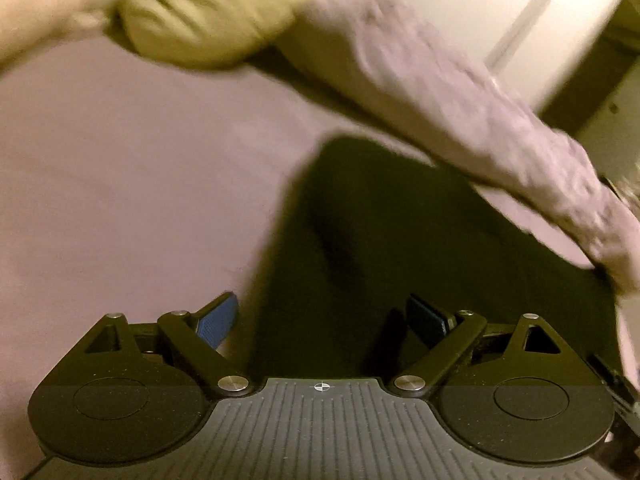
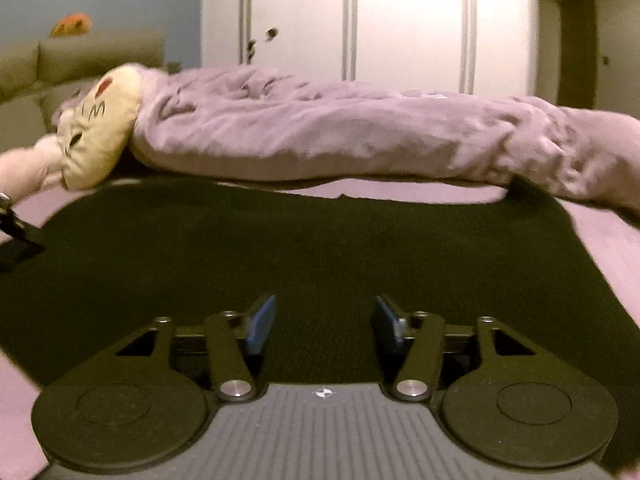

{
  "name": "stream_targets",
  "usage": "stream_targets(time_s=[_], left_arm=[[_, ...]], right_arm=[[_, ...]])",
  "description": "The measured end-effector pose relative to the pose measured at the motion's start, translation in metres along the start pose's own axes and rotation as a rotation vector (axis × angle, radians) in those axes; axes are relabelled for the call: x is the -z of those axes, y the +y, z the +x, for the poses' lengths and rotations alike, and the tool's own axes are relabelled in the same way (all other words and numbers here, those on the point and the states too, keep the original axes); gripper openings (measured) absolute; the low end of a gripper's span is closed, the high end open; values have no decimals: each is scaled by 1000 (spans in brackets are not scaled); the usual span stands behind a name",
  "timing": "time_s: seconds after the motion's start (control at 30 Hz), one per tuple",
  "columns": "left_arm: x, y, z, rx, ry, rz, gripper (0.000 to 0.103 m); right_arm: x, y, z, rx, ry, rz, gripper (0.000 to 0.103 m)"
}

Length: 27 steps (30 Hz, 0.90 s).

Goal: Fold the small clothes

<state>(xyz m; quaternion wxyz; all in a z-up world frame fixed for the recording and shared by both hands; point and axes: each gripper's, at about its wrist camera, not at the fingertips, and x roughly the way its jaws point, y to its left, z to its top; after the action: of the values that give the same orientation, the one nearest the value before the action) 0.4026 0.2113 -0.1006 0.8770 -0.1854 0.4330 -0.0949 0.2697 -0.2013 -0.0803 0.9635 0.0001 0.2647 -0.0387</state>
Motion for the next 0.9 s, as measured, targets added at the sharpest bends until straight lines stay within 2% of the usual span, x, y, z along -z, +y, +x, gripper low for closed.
stream_targets(time_s=[0.03, 0.13, 0.2, 0.23, 0.27, 0.33, 0.37, 0.4, 0.47, 0.53, 0.6, 0.67, 0.73, 0.9], left_arm=[[0, -2, 4, -8, 8, 16, 95], [-2, -8, 11, -5, 28, 61, 94], [-4, -12, 9, 19, 20, 81, 76], [-7, -13, 8, 44, 24, 85, 51], [-7, -14, 9, 76, 41, 68, 49], [-6, -16, 13, 55, 39, 70, 52], [-5, -16, 18, 44, 47, 72, 60], [-5, -15, 23, 46, 55, 51, 63], [-9, -16, 30, 86, 65, -5, 86], [-12, -22, 36, 92, 72, -24, 86], [-14, -29, 39, 49, 80, -4, 69], [-17, -32, 37, 30, 90, 0, 41], [-21, -29, 29, 67, 95, -34, 33], [-24, -47, 8, 72, 62, -5, 29]], right_arm=[[7, -5, -11, 3, -11, 38, 72], [31, -21, -42, -21, -20, 150, 75], [43, -28, -57, -28, -15, 164, 78], [48, -31, -64, -33, -21, 169, 78], [51, -35, -68, -41, -25, 178, 78], [53, -42, -72, -57, -31, 198, 78], [53, -45, -71, -60, -31, 211, 78], [52, -47, -68, -61, -26, 223, 78], [51, -50, -65, -58, -15, 242, 79], [53, -50, -66, -70, -19, 237, 82], [55, -49, -67, -76, -25, 233, 82], [56, -51, -69, -81, -33, 244, 82], [57, -54, -71, -91, -38, 257, 82], [57, -58, -76, -101, -46, 267, 82]])
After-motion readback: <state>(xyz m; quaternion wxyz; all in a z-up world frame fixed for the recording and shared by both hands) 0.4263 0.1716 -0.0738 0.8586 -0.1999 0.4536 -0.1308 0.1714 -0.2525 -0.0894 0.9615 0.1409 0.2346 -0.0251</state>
